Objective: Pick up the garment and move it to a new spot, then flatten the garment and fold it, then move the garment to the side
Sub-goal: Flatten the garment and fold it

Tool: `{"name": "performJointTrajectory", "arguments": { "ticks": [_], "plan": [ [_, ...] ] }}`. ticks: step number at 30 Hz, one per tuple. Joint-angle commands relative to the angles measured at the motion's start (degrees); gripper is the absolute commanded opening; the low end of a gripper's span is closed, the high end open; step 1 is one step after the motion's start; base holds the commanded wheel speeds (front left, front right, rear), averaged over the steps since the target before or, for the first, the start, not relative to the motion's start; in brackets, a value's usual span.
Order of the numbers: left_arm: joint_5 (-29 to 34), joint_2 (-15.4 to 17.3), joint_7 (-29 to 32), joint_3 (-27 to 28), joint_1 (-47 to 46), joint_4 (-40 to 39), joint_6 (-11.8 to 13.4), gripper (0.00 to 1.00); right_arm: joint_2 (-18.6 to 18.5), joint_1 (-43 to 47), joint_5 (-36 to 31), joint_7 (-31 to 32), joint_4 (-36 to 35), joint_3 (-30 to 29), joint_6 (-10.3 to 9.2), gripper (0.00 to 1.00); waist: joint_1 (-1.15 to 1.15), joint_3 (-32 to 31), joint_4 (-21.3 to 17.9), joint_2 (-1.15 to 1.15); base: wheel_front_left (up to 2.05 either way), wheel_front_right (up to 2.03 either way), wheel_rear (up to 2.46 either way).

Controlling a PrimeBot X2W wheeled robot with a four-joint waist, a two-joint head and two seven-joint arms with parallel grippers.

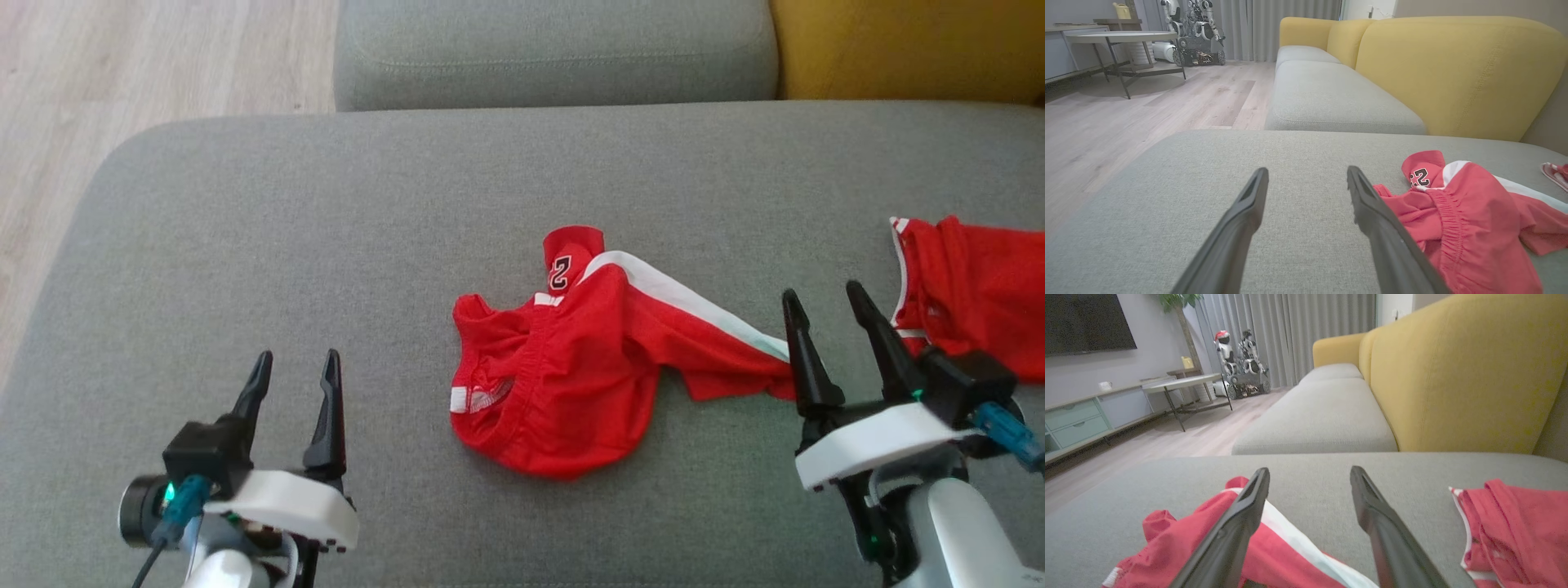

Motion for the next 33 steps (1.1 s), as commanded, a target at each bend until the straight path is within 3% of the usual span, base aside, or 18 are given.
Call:
{"name": "performJointTrajectory", "arguments": {
  "ticks": [1, 8, 23, 27, 33],
  "plan": [
    [-0.1, 1.4, 0.0, 2.2, -2.1, -2.0, 0.4, 1.0, -0.1, -0.7, -0.5, 0.2, -2.4, 1.2, -0.05, 1.0, 0.0, -0.2, -0.1, 0.0, 0.0, 0.0, 0.0],
    [-0.2, 2.1, 1.1, 2.0, -1.2, -2.9, 1.0, 1.0, 1.5, 3.1, -2.0, 3.8, -9.2, 0.5, -0.05, 1.0, 0.0, -0.7, -0.4, 0.0, 0.0, 0.0, 0.0],
    [0.6, 2.3, 1.8, 1.0, -3.0, -3.4, 1.4, 1.0, 2.6, 4.6, -2.6, 5.5, -11.6, -0.2, -0.05, 1.0, 0.0, 0.0, 0.0, 0.0, 0.0, 0.0, 0.0],
    [0.1, 0.4, 2.6, -0.9, -7.4, -3.4, -0.9, 1.0, 2.7, 4.0, -2.4, 5.6, -11.8, -0.1, -0.05, 1.0, 0.0, 1.3, -0.2, 0.0, 0.0, 0.0, 0.0],
    [-2.6, -5.0, 6.5, -5.1, -17.3, 1.9, -7.0, 1.0, 2.9, 2.6, -2.1, 5.7, -11.4, 1.1, -0.05, 1.0, 0.0, 3.8, -2.6, 0.0, 0.0, 0.0, 0.0]
  ]
}}
